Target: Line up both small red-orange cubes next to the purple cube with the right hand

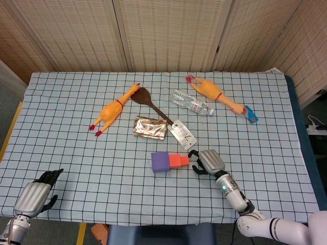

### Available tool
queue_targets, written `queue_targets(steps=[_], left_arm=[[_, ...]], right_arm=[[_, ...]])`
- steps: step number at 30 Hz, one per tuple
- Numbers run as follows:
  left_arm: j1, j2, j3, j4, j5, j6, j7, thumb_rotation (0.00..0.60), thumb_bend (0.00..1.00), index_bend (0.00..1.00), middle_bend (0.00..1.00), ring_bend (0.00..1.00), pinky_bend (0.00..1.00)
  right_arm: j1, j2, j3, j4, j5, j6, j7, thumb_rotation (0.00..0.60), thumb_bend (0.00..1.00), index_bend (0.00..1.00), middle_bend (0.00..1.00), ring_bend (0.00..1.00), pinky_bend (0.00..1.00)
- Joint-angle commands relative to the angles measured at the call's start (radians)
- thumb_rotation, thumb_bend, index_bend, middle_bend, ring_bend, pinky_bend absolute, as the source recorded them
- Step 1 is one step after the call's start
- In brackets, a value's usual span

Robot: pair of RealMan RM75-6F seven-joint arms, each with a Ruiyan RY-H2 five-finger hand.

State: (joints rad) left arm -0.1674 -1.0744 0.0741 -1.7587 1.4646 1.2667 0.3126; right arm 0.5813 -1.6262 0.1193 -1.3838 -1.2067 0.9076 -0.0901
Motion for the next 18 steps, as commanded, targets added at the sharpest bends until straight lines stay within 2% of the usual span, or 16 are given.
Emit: queue_targets(steps=[1, 13, 18], left_arm=[[0.000, 0.000, 0.000, 0.000, 0.000, 0.000, -0.001, 0.600, 0.43, 0.06, 0.12, 0.12, 0.44], [-0.001, 0.000, 0.001, -0.001, 0.000, -0.004, 0.003, 0.600, 0.43, 0.06, 0.13, 0.12, 0.44], [0.000, 0.002, 0.001, -0.001, 0.000, -0.002, -0.001, 0.600, 0.43, 0.06, 0.13, 0.12, 0.44]], right_arm=[[-0.001, -0.004, -0.001, 0.008, -0.004, 0.005, 0.002, 0.600, 0.34, 0.37, 0.90, 0.93, 0.88], [-0.003, 0.006, -0.006, 0.003, 0.004, -0.007, 0.005, 0.600, 0.34, 0.37, 0.90, 0.93, 0.88], [-0.019, 0.043, -0.012, -0.025, -0.018, 0.034, -0.010, 0.600, 0.34, 0.34, 0.90, 0.93, 0.88]])
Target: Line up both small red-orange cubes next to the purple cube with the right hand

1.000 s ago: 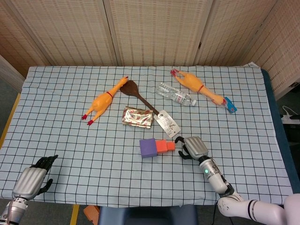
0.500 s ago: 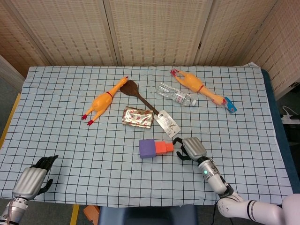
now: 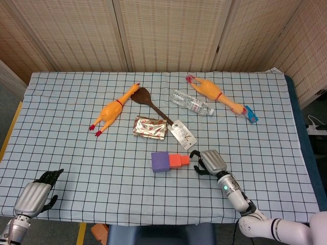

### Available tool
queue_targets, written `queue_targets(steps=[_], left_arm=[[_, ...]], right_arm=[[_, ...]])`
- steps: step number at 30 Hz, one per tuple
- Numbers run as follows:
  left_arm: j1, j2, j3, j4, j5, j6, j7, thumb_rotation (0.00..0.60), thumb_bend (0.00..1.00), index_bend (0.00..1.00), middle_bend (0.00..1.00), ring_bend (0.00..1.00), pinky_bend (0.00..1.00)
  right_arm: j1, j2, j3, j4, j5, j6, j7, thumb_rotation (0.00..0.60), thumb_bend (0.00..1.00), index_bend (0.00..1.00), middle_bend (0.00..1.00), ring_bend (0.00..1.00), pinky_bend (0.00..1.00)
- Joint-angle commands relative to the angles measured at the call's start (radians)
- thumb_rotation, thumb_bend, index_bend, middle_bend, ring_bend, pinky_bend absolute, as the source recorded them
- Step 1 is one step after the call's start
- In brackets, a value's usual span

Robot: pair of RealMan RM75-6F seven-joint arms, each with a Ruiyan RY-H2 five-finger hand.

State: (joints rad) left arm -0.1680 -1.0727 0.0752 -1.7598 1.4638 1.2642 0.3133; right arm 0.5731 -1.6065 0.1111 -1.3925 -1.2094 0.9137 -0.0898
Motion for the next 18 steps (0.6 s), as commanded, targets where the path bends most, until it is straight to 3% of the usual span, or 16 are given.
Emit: queue_targets(steps=[1, 5, 11, 18], left_arm=[[0.001, 0.001, 0.000, 0.001, 0.001, 0.002, -0.003, 0.600, 0.43, 0.06, 0.13, 0.12, 0.44], [0.003, 0.002, -0.002, 0.004, 0.009, 0.012, -0.014, 0.600, 0.43, 0.06, 0.13, 0.13, 0.44], [0.004, 0.001, -0.007, 0.007, -0.004, 0.010, -0.014, 0.600, 0.43, 0.06, 0.13, 0.13, 0.44], [0.009, -0.003, -0.009, 0.002, -0.001, 0.025, -0.006, 0.600, 0.43, 0.06, 0.13, 0.13, 0.44]], right_arm=[[-0.020, 0.038, -0.006, -0.024, -0.030, 0.055, -0.021, 0.600, 0.34, 0.34, 0.90, 0.93, 0.88], [-0.103, 0.131, -0.029, -0.076, -0.100, 0.251, -0.124, 0.600, 0.27, 0.33, 0.89, 0.84, 0.85], [-0.234, 0.258, -0.067, -0.144, -0.174, 0.465, -0.143, 0.600, 0.23, 0.34, 0.73, 0.66, 0.82], [-0.308, 0.300, -0.086, -0.133, -0.181, 0.526, -0.122, 0.600, 0.22, 0.34, 0.58, 0.49, 0.79]])
